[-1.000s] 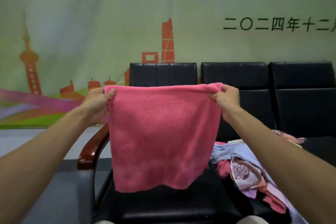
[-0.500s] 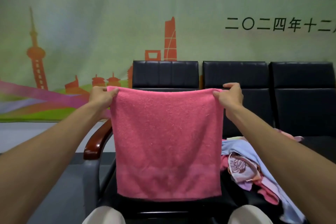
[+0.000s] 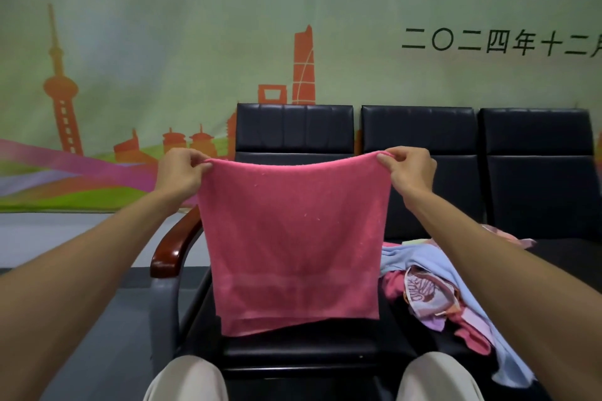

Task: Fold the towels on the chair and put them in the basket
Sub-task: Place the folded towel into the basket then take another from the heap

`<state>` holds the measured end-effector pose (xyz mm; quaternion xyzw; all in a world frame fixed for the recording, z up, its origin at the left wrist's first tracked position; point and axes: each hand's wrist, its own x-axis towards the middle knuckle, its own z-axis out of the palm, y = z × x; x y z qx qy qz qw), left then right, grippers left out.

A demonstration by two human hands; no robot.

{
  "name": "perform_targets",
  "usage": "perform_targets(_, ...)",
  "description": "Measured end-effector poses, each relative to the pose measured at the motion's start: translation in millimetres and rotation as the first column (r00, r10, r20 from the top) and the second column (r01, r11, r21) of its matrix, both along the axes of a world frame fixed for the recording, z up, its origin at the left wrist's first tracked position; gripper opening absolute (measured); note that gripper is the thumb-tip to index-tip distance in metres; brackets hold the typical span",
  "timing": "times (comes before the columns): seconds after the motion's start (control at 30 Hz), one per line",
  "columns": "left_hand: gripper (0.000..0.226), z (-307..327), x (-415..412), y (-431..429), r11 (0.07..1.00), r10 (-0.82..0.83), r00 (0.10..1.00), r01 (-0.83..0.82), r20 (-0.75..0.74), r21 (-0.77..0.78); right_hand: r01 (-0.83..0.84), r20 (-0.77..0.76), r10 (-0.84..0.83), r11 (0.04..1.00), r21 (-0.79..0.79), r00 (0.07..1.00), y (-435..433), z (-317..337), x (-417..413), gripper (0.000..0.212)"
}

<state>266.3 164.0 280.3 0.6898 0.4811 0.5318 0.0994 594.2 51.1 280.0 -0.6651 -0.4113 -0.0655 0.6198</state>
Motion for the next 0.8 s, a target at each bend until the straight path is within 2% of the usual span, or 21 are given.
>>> perform_targets(0.1, 0.016, -6, -4, -1, 1.000, 0.002, 1.000, -0.002, 0.009, -0.005, -0.006, 0.053, 0.007, 1.000, -0.014, 0.999, -2, -7, -1, 0.016)
perform_targets(0.27, 0.009, -12, -12, -3, 0.999, 0.020, 1.000, -0.020, 0.003, -0.034, -0.050, 0.041, 0.052, 0.998, -0.032, 0.998, -7, -17, -4, 0.015)
perform_targets(0.37, 0.028, -7, -17, -6, 0.994, 0.099, 0.994, -0.098, -0.038, 0.041, -0.053, 0.066, 0.057, 0.997, -0.057, 0.996, -8, -14, -3, 0.008)
perform_targets(0.5, 0.041, -4, -13, 1, 0.993, 0.079, 0.984, -0.063, -0.158, 0.104, -0.042, 0.082, 0.047, 0.997, -0.068, 0.996, -2, -9, -2, 0.024)
perform_targets(0.57, 0.037, -10, -9, 12, 0.993, 0.081, 0.961, -0.055, -0.264, 0.104, -0.026, 0.060, 0.031, 0.996, -0.081, 0.998, 7, -13, -1, 0.031)
perform_targets(0.67, 0.025, -24, -4, 23, 0.998, 0.058, 0.935, -0.054, -0.351, 0.019, -0.002, 0.050, 0.008, 0.992, -0.126, 0.999, 20, -27, 4, 0.037)
perform_targets(0.8, 0.029, -35, -2, 27, 0.997, 0.075, 0.929, -0.072, -0.363, 0.023, 0.010, 0.071, 0.002, 0.984, -0.179, 0.998, 28, -41, 11, 0.035)
